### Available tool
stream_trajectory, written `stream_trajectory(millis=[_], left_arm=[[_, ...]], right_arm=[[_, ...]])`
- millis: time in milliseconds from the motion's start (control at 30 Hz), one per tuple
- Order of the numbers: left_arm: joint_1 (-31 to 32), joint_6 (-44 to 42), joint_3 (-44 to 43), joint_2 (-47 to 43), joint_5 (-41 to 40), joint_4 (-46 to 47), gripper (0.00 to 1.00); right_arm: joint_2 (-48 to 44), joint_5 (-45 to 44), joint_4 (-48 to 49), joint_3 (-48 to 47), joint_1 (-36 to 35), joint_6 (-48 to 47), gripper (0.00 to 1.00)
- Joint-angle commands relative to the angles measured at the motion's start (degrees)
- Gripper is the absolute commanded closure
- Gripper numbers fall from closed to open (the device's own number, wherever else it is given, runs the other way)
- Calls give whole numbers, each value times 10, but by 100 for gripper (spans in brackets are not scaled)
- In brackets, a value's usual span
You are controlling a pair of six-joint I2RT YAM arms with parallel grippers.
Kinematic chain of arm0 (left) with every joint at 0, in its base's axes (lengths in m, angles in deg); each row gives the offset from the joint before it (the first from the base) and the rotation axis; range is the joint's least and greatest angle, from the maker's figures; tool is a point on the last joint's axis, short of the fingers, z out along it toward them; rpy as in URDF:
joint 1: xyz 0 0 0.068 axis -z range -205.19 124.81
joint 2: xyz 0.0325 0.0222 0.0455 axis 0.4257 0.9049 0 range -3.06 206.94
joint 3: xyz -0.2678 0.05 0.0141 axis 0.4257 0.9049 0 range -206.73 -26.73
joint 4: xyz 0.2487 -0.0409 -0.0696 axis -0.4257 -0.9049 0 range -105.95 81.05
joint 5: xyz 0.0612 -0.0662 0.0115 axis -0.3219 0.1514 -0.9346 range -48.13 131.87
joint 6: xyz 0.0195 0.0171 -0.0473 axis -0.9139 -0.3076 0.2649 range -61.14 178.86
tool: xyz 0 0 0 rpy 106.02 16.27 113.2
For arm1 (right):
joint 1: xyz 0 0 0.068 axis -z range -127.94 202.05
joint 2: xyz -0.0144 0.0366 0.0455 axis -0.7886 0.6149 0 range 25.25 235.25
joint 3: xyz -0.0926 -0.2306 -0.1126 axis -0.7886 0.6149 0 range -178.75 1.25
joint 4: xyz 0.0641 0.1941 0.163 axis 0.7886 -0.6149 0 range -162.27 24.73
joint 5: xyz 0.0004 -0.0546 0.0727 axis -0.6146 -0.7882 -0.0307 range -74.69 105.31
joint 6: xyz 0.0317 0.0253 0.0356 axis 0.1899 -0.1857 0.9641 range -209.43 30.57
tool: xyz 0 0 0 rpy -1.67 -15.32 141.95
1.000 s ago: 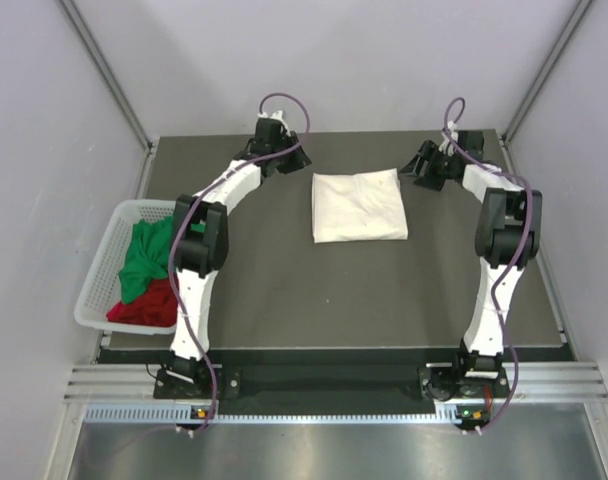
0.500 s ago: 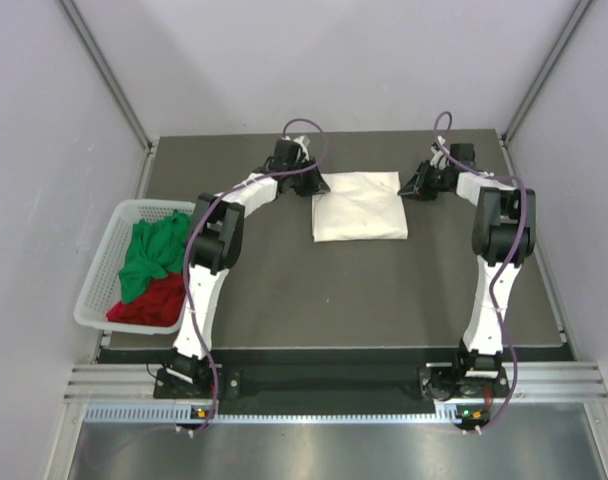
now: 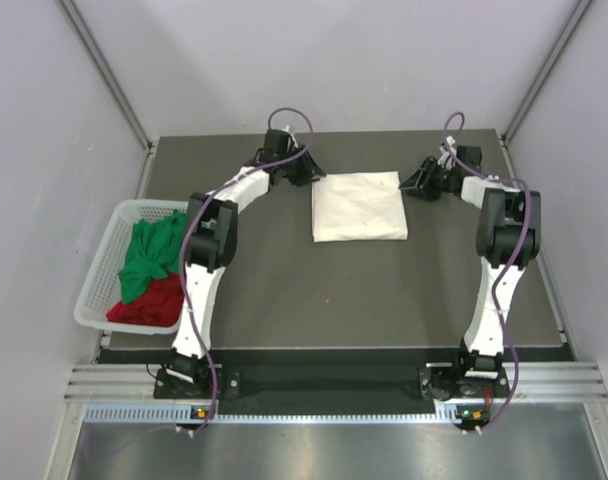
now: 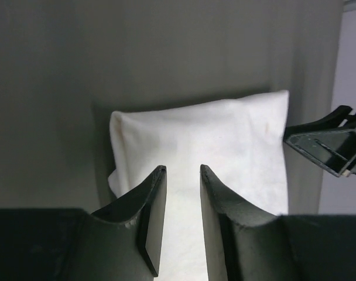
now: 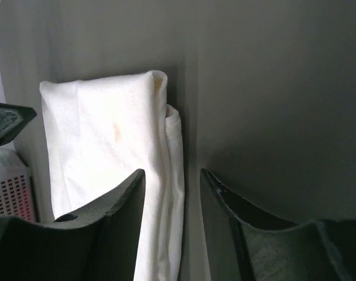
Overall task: Fold and stack the t-shirts
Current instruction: Fold the tshirt
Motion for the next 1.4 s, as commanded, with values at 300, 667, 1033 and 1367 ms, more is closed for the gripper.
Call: stream_trajectory(millis=[300, 667, 1033, 1367], left_arm=[[40, -46, 152, -169, -1, 2, 65], [102, -52, 314, -214, -13, 38, 65], [109, -50, 379, -234, -44, 37, 66], [109, -48, 350, -288, -50, -11, 65]], right_arm=[[80, 17, -74, -186, 1, -37, 32], [153, 73, -40, -244, -3, 1, 44], [170, 62, -43, -257, -2, 8, 88], [131, 5, -112, -295, 9, -15, 79]])
